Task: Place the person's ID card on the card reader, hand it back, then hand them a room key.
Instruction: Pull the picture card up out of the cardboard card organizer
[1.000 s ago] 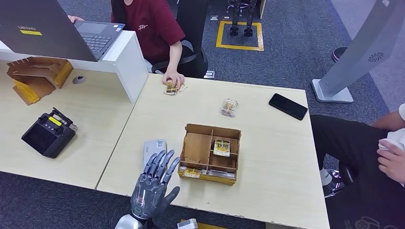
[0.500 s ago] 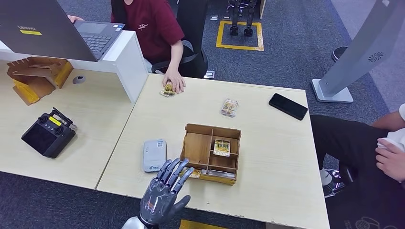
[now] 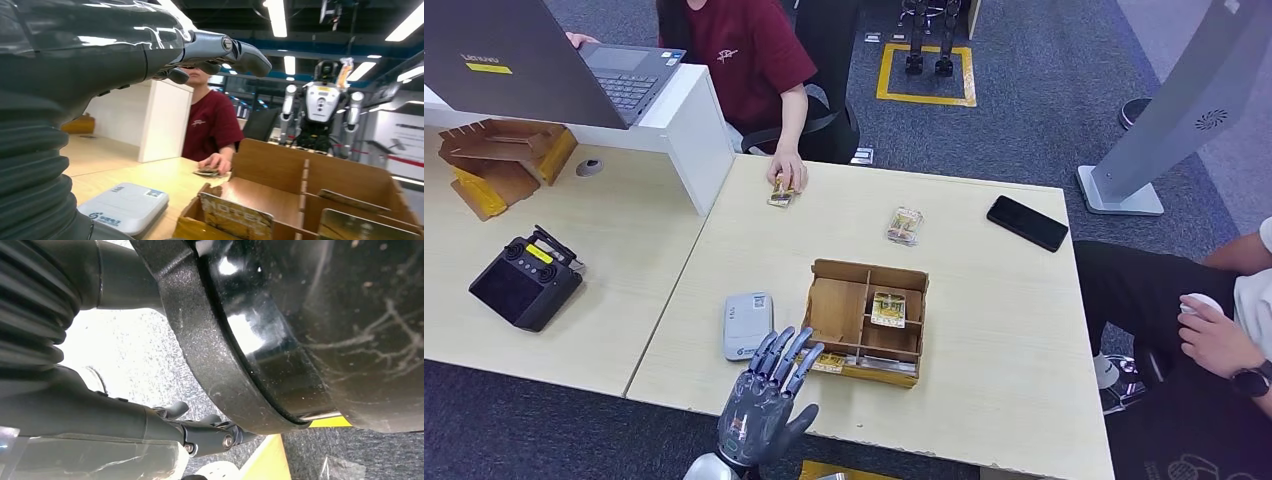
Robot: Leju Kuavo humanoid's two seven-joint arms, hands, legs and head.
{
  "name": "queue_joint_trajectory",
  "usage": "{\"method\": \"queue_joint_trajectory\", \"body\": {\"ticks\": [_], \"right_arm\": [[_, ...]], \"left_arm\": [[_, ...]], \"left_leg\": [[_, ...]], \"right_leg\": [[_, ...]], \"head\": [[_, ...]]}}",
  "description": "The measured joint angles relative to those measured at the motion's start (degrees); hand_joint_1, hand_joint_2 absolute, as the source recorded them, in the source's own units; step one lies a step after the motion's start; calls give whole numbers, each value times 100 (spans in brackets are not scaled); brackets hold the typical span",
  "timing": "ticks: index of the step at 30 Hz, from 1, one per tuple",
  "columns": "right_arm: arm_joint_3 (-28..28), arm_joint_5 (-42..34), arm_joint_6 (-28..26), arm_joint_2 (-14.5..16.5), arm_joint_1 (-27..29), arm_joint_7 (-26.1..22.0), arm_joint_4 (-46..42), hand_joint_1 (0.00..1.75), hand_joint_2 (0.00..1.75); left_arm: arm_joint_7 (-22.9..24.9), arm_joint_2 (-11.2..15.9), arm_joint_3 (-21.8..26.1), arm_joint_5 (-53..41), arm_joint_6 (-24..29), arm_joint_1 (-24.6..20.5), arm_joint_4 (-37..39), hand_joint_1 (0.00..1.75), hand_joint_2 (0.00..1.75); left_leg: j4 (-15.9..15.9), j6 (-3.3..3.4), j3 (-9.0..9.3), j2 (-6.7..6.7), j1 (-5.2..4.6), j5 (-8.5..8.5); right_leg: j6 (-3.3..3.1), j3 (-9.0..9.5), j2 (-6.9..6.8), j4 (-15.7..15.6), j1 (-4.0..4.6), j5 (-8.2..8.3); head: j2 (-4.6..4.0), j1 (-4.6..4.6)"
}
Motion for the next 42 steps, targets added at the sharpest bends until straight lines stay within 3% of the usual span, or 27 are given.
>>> {"method": "queue_joint_trajectory", "body": {"ticks": [6, 12, 33, 42], "right_arm": [[70, 44, 50, -21, -26, -37, -11, 0, 175], [100, 68, 108, -42, -44, -60, -46, 0, 175], [166, 105, 170, -63, -79, -76, -89, 0, 175], [210, 107, 212, -69, -100, -76, -94, 0, 175]], "left_arm": [[368, 65, -22, -78, 0, -152, 187, 0, 175], [419, 96, -32, -24, 0, -252, 341, 0, 175], [-473, -142, 42, 132, 0, -332, 734, 0, 175], [-536, -262, 240, 89, 0, -438, 897, 0, 175]], "left_leg": [[0, 0, 0, 0, 0, 0], [0, 0, 0, 0, 0, 0], [0, 0, 0, 0, 0, 0], [0, 0, 1, 0, 0, 0]], "right_leg": [[0, 0, 0, 0, 0, 0], [0, 0, 0, 0, 0, 0], [0, 0, 0, 0, 0, 0], [0, 1, 0, 0, 0, 1]], "head": [[0, 1], [0, 0], [0, -1], [0, -1]]}}
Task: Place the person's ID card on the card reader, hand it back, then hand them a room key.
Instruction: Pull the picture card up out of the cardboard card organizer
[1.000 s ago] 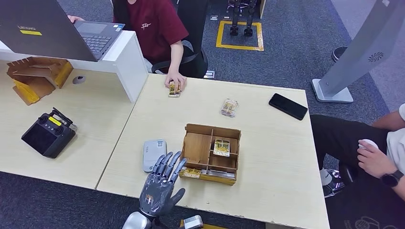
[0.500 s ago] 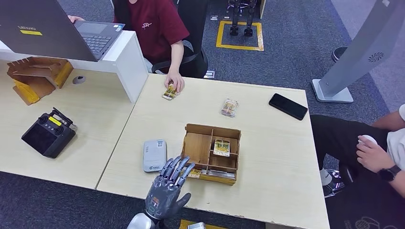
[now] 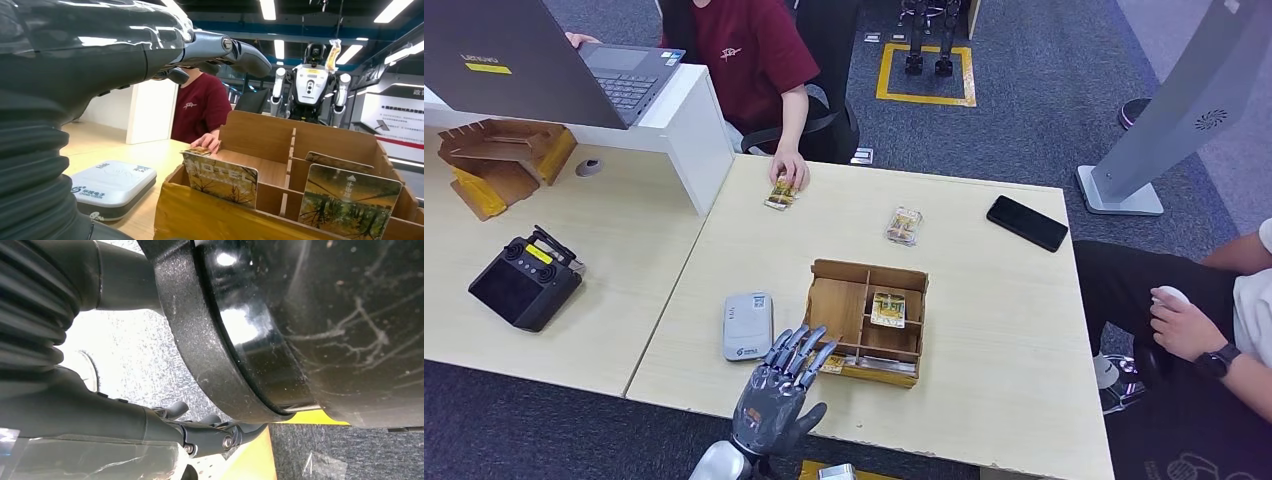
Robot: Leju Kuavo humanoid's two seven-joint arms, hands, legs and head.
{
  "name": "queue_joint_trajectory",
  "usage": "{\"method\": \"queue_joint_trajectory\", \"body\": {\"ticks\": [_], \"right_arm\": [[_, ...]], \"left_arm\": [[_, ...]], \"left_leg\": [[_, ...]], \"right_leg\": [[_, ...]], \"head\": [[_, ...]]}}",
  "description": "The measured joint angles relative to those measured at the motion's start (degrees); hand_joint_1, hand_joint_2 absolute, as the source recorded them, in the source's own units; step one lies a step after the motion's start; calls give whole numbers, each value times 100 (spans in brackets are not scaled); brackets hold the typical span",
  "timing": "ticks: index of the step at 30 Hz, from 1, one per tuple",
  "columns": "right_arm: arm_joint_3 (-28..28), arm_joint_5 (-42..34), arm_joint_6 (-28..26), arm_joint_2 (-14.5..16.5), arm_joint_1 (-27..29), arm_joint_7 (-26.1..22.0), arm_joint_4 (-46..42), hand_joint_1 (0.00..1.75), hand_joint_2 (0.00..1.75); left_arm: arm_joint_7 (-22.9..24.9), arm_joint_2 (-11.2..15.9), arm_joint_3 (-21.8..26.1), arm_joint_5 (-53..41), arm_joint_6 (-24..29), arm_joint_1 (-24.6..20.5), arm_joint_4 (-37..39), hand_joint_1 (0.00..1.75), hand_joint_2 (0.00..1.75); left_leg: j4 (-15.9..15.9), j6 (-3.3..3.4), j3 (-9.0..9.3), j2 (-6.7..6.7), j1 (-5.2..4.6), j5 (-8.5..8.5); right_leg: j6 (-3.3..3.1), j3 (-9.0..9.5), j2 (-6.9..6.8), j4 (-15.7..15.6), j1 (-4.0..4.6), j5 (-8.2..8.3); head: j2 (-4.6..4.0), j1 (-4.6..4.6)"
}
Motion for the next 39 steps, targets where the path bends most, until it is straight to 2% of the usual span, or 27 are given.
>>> {"method": "queue_joint_trajectory", "body": {"ticks": [10, 19, 28, 32, 39], "right_arm": [[38, 13, 35, -8, -17, -11, -16, 0, 175], [111, 32, 106, -16, -41, -17, -44, 0, 175], [153, 30, 111, -22, -62, -10, -48, 0, 175], [167, 22, 109, -21, -63, -4, -48, 0, 175], [174, 15, 101, -22, -63, 0, -48, 0, 175]], "left_arm": [[204, -59, 154, -16, 0, -128, 286, 0, 175], [153, -140, 494, 8, 0, -189, 618, 0, 175], [-99, -190, 918, 68, 2, -232, 711, 1, 175], [-331, -220, 1138, 187, 4, -233, 722, 175, 175], [-591, -256, 1438, 325, 4, -230, 791, 175, 175]], "left_leg": [[0, 0, 0, 0, 0, 0], [0, 0, 0, 0, 0, 0], [0, 0, 1, 1, 0, 0], [0, 0, 2, 1, 0, 0], [0, 0, 2, 1, 0, 0]], "right_leg": [[0, 0, 0, 0, 0, 0], [0, 0, 0, 0, 0, 0], [0, 0, 1, 0, 0, 1], [0, 0, 1, 0, 0, 1], [0, 0, 2, 0, 0, 1]], "head": [[0, 0], [0, 0], [0, 1], [0, 1], [0, 0]]}}
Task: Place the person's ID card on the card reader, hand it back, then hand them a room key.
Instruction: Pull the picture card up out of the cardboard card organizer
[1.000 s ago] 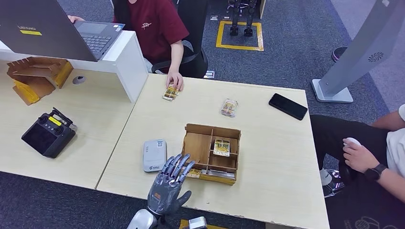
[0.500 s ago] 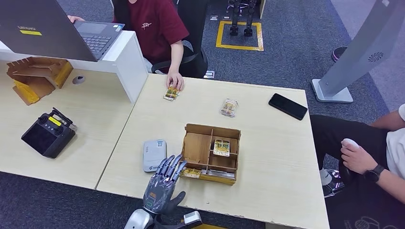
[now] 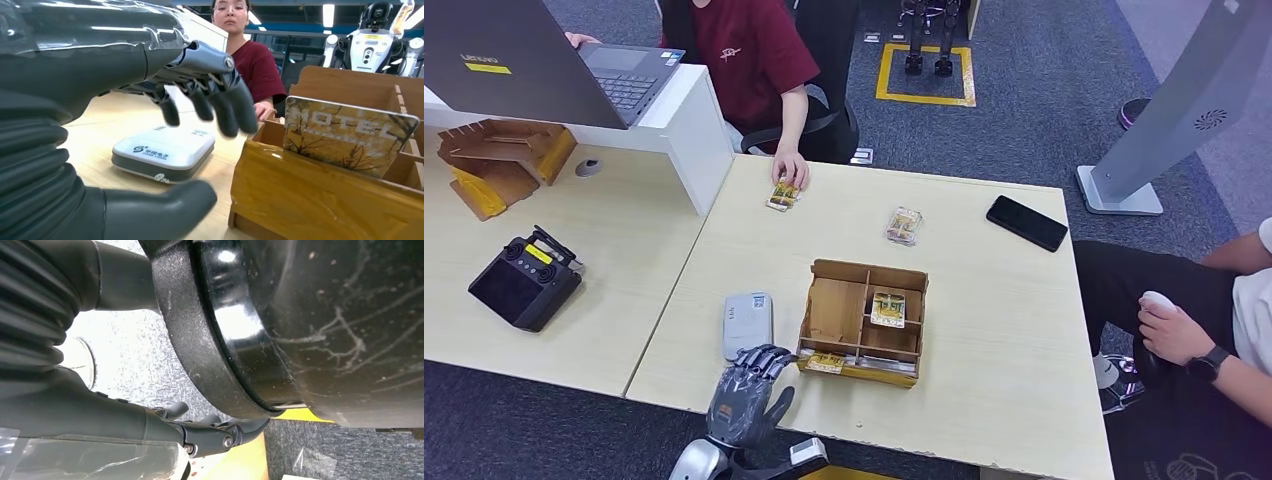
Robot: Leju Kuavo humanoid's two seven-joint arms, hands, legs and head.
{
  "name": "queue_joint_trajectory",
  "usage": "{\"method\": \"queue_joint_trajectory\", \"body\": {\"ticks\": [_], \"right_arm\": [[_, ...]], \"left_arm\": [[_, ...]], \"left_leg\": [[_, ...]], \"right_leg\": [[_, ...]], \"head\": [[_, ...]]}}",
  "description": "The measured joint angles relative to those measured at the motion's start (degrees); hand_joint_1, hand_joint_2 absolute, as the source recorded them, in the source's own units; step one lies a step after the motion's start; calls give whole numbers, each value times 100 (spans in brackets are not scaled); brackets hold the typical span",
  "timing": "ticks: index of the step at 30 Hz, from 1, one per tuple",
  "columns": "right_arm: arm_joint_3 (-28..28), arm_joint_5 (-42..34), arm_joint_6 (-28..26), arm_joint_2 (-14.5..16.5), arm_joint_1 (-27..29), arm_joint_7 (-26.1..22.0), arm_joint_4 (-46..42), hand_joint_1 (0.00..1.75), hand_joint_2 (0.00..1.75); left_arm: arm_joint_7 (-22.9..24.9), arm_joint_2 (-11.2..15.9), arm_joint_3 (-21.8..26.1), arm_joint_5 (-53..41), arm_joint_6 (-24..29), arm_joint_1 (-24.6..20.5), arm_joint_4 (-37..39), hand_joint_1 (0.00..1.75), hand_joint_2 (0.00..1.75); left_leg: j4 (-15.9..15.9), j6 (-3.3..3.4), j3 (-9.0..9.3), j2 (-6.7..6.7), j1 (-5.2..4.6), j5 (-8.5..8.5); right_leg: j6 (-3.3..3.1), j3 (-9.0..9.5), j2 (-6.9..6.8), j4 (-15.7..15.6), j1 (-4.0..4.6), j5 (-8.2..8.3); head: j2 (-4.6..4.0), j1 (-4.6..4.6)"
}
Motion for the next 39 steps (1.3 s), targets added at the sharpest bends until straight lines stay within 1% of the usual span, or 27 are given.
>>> {"method": "queue_joint_trajectory", "body": {"ticks": [10, 14, 27, 31, 39], "right_arm": [[1, 0, 1, 1, -1, 0, 0, 0, 175], [7, 1, 2, 2, -2, 1, 0, 0, 175], [86, 14, 4, 2, -6, 29, 0, 0, 175], [103, 22, 12, 2, -11, 35, 0, 0, 175], [119, 35, 27, 2, -18, 39, 0, 0, 175]], "left_arm": [[27, -6, 56, -15, 0, 0, 60, 175, 175], [3, -7, 63, 10, 0, -5, 113, 2, 175], [-130, -13, 103, 259, 0, 1, 115, 0, 175], [-87, -13, 103, 219, 0, 3, 77, 0, 175], [-218, -19, 90, 191, 0, 19, -59, 0, 175]], "left_leg": [[0, 0, 0, 0, 0, 0], [0, 0, 0, 0, 0, 0], [0, 0, 1, 0, 0, 0], [0, 0, 1, 0, 0, 0], [0, 0, 2, 0, 0, 0]], "right_leg": [[0, 0, 0, 0, 0, 0], [0, 0, 0, 0, 0, 0], [0, 0, 0, 0, 0, 0], [0, 0, 0, 0, 0, 0], [0, 0, 0, 0, 0, 0]], "head": [[0, 0], [0, -1], [0, 0], [0, -1], [0, 0]]}}
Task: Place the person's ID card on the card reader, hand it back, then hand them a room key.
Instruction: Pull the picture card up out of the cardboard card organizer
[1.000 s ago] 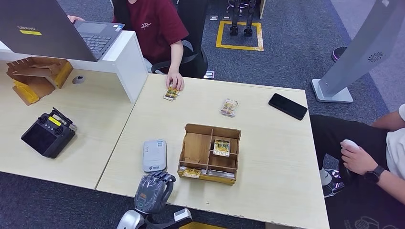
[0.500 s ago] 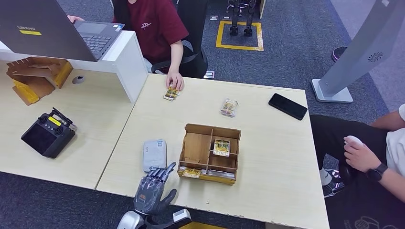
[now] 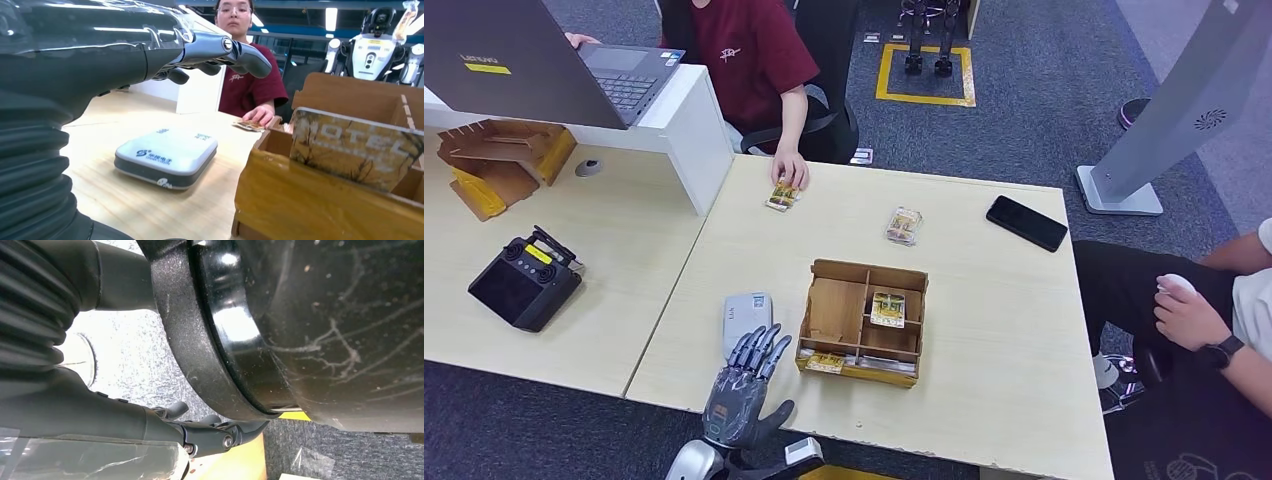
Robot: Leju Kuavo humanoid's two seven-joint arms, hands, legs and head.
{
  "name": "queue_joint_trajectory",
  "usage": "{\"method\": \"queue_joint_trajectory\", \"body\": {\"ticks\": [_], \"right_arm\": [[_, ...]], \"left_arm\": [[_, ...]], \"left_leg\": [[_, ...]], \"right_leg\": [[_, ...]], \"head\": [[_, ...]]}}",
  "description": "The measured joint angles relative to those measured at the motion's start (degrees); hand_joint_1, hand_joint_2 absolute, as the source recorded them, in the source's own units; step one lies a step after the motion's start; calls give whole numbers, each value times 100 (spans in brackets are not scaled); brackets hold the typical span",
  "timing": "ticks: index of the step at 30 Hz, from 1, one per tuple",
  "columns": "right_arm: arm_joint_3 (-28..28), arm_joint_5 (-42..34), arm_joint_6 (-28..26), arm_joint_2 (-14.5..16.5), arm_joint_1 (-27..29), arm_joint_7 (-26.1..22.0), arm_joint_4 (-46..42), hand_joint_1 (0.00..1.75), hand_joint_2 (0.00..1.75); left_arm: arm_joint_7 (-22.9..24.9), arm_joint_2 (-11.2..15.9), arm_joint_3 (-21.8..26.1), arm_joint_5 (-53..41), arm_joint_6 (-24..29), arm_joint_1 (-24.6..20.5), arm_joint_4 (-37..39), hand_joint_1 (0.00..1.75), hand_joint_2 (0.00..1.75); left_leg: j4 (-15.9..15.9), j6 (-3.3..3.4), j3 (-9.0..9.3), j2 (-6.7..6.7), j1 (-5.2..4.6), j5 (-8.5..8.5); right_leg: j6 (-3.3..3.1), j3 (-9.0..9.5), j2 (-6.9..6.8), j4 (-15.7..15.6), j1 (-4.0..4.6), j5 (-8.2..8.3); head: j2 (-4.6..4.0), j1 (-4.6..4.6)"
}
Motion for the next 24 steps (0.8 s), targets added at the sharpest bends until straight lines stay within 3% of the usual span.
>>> {"method": "queue_joint_trajectory", "body": {"ticks": [24], "right_arm": [[23, 25, 16, 0, -17, 40, -16, 0, 175]], "left_arm": [[109, 16, -764, 306, 0, -111, -81, 0, 175]], "left_leg": [[0, 0, 0, 0, 0, 0]], "right_leg": [[0, 0, 0, 0, 0, 0]], "head": [[0, -1]]}}
